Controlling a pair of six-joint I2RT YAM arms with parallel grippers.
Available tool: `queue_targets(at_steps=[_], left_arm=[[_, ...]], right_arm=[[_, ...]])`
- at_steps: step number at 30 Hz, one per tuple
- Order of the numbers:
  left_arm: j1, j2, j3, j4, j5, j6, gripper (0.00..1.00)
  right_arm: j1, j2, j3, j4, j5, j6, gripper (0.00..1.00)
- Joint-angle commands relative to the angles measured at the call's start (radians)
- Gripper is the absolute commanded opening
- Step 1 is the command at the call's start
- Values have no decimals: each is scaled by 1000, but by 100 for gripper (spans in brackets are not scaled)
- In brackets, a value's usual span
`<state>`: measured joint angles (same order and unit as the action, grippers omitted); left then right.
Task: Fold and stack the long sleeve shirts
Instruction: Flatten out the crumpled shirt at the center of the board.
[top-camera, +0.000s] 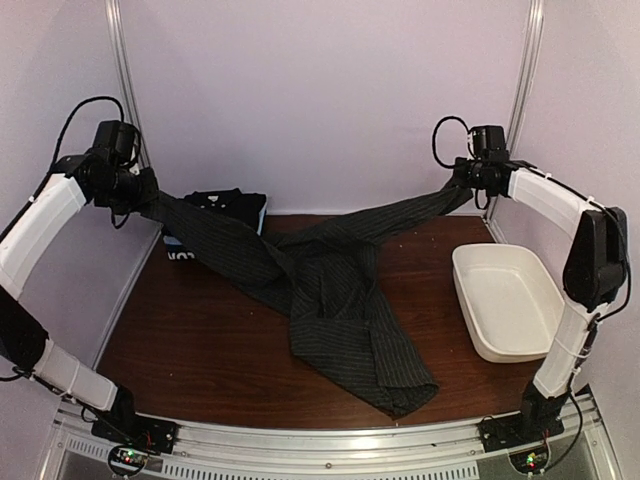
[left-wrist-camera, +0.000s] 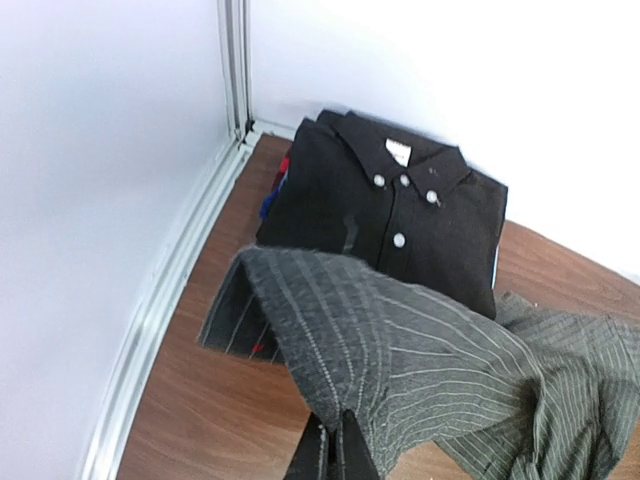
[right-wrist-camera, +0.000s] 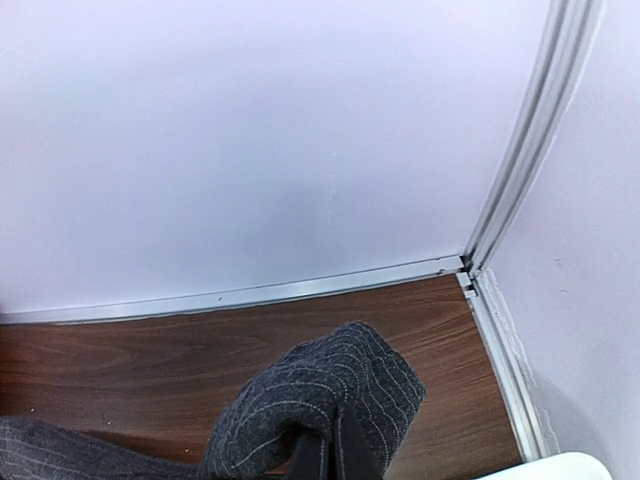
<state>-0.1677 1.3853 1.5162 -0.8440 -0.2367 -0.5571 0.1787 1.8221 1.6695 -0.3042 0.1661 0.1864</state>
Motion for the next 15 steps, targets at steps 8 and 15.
queue_targets(at_steps=[8, 15], left_arm=[[203, 98, 159, -60, 77, 101, 0], [267, 166, 246, -74, 101, 128, 0]], right_arm=[[-158, -3, 114, -78, 56, 2, 0], [-197, 17, 112, -86, 42, 17, 0]])
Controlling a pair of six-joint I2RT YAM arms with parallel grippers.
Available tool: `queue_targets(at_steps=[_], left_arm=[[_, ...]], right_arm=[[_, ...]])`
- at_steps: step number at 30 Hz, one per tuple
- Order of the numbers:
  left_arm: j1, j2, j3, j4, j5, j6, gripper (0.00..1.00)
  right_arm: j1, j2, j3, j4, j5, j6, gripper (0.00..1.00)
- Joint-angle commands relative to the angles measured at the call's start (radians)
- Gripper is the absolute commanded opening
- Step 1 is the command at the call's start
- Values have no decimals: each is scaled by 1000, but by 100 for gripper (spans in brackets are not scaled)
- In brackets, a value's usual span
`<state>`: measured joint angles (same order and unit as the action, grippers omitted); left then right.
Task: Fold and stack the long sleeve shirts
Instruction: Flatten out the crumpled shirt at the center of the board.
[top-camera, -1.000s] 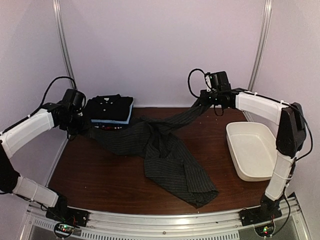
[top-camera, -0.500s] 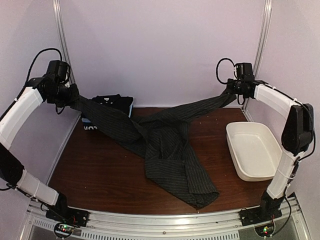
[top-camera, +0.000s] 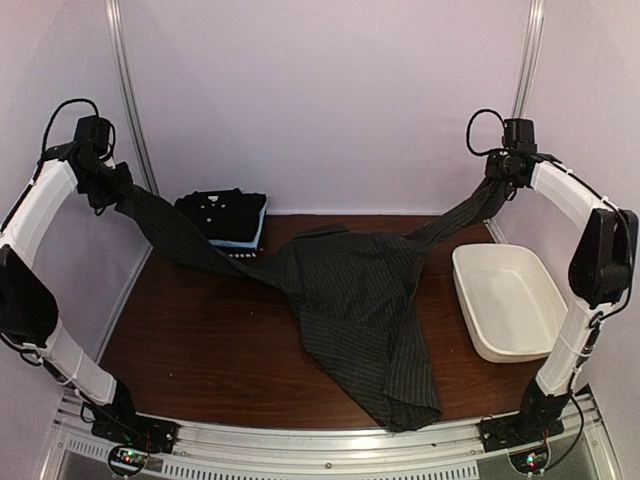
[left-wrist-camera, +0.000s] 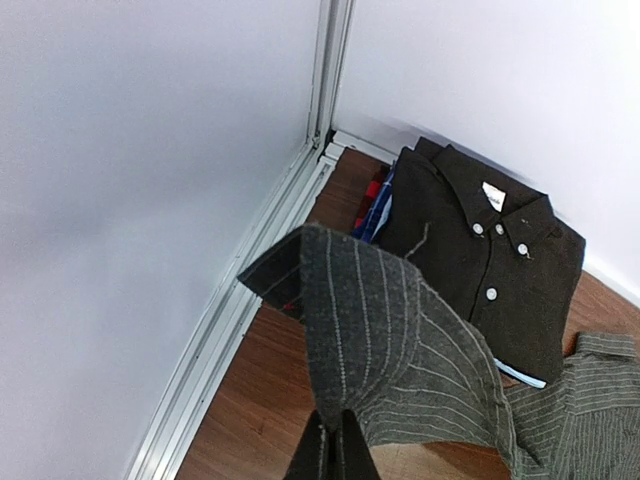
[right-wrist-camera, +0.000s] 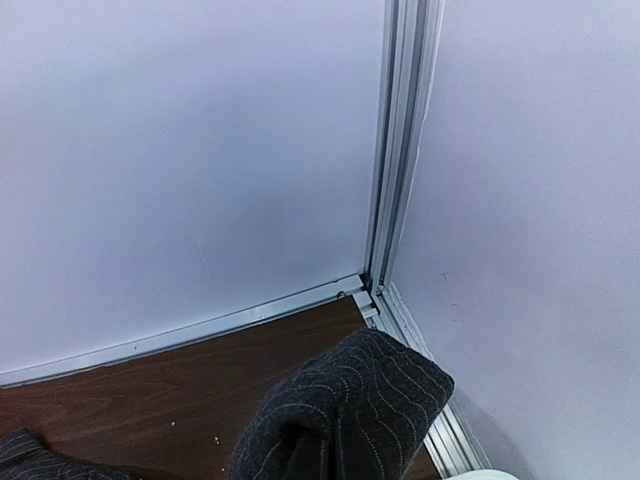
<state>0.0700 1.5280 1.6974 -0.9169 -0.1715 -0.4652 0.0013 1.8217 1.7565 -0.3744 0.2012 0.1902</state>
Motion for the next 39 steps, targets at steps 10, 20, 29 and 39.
queue_targets(at_steps=[10, 20, 29, 39], left_arm=[[161, 135, 240, -54, 90, 67, 0], [168, 248, 420, -85, 130, 39, 0], [122, 168, 212, 0, 266, 37, 0], [-116, -106, -394, 200, 245, -45, 0]], right_arm=[[-11, 75, 82, -35, -31, 5, 0], [-20, 183, 252, -113, 18, -2, 1], [-5, 238, 301, -161, -37, -4, 17], [157, 186, 176, -186, -4, -44, 64]])
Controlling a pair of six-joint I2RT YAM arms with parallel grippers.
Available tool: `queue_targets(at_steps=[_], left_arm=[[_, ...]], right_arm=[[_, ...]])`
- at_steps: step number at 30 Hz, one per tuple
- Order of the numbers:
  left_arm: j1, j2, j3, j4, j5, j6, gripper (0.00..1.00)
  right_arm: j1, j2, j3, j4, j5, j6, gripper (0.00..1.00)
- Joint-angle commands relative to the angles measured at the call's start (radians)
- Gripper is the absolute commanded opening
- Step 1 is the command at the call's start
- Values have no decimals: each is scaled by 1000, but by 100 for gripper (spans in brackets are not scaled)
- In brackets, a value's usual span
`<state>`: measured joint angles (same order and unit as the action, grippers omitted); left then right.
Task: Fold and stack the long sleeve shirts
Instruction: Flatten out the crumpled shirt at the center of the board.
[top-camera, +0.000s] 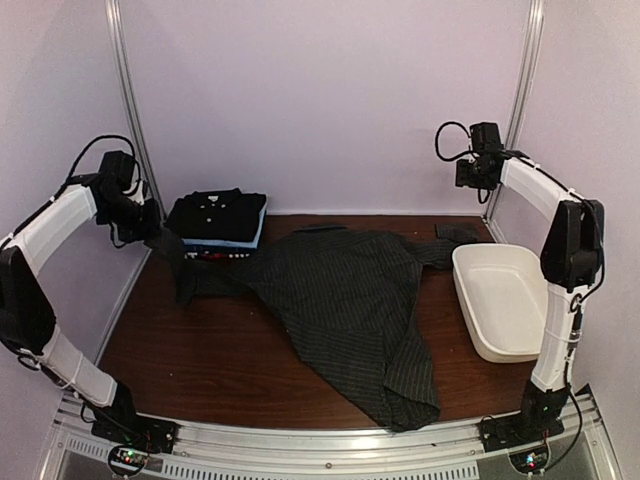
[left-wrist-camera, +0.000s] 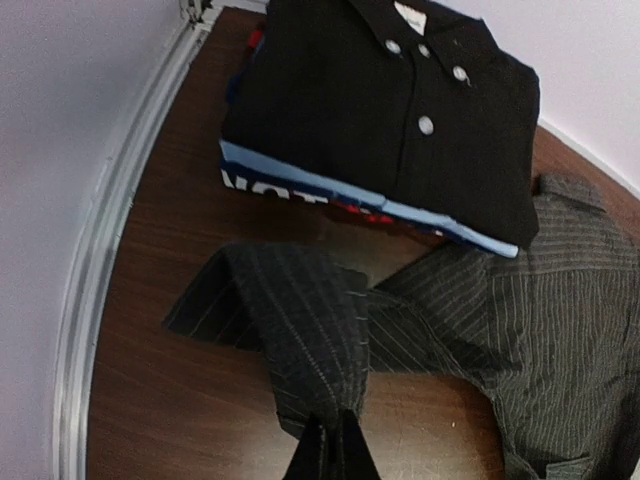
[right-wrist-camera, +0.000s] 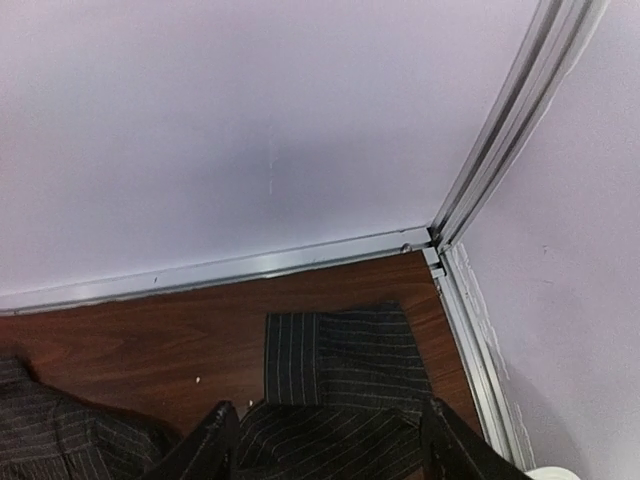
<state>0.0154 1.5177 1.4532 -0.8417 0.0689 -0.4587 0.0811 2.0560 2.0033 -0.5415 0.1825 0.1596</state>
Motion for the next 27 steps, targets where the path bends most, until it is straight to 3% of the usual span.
queue_targets(at_steps=[1, 5, 10, 16, 20, 27], left_arm=[[-83, -110, -197, 144, 7, -61, 0], [-172, -155, -355, 199, -4, -104, 0], [-248, -165, -476, 228, -49, -136, 0], [-353, -232, -502, 184, -153, -193, 34], [-474, -263, -467, 98, -254, -258, 51], [-675, -245, -348, 18, -334, -375, 56]], right_arm=[[101, -62, -94, -17, 21, -18, 68], [209, -121, -204, -12, 40, -19, 72], [373, -230, -400, 53, -50, 21, 72], [601, -356, -635, 107, -134, 104, 72], [706, -399, -756, 117, -158, 165, 71], [747, -457, -931, 141, -180, 235, 71]])
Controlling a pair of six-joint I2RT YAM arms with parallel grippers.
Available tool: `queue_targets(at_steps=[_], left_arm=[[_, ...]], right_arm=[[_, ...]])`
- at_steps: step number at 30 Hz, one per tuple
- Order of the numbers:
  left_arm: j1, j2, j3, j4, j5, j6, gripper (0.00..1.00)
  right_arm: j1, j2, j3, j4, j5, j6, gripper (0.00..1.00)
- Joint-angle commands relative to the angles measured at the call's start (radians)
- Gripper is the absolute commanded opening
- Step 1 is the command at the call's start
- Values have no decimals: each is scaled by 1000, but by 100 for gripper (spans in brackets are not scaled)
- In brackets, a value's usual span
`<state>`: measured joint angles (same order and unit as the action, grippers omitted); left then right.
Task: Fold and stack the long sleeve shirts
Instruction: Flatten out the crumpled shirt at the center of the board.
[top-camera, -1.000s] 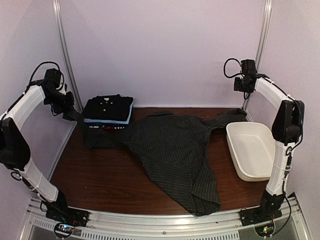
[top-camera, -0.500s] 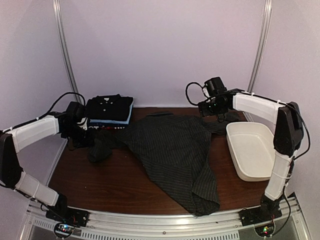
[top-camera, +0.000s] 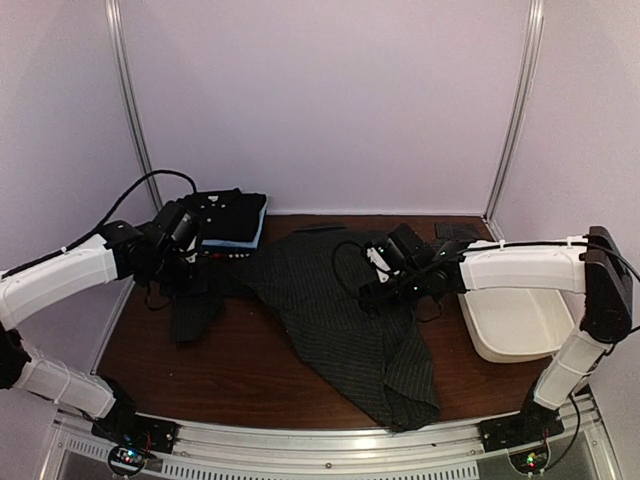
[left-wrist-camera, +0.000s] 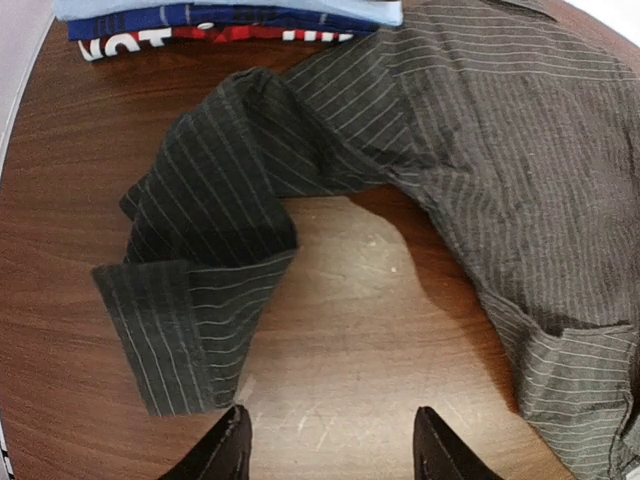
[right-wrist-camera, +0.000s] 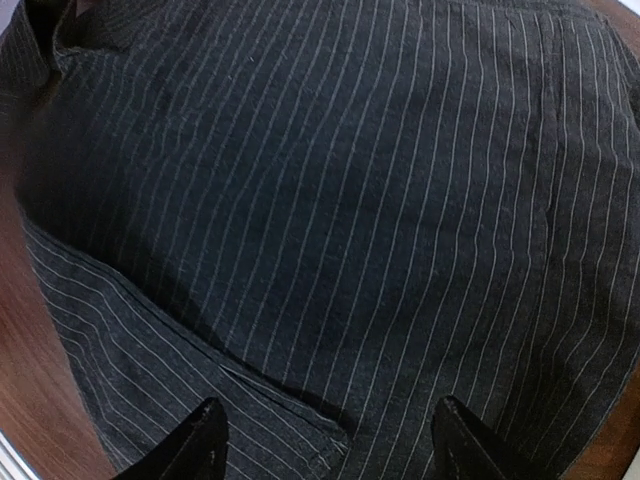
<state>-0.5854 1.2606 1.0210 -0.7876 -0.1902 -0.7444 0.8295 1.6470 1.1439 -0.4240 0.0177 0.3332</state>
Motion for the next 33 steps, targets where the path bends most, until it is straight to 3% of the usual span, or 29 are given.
queue_targets(at_steps=[1, 10, 14, 18, 24, 33], left_arm=[[-99, 38, 111, -43, -80, -99, 57], [-224, 391, 410, 53, 40, -37, 57], [-232, 627, 587, 62, 131, 11, 57], [-234, 748, 658, 79, 227, 27, 57], [-235, 793, 590, 100, 356, 62, 57], [-285, 721, 410, 109, 482, 91, 57]], right_arm=[[0, -48, -88, 11, -15, 65, 71], [-17, -149, -255, -135, 126, 113, 71], [-62, -227, -335, -182, 149, 144, 71], [-82, -278, -349, -209, 163, 180, 72], [-89, -292, -304, -291, 199, 210, 72], [-104, -396, -211, -383, 240, 234, 73]])
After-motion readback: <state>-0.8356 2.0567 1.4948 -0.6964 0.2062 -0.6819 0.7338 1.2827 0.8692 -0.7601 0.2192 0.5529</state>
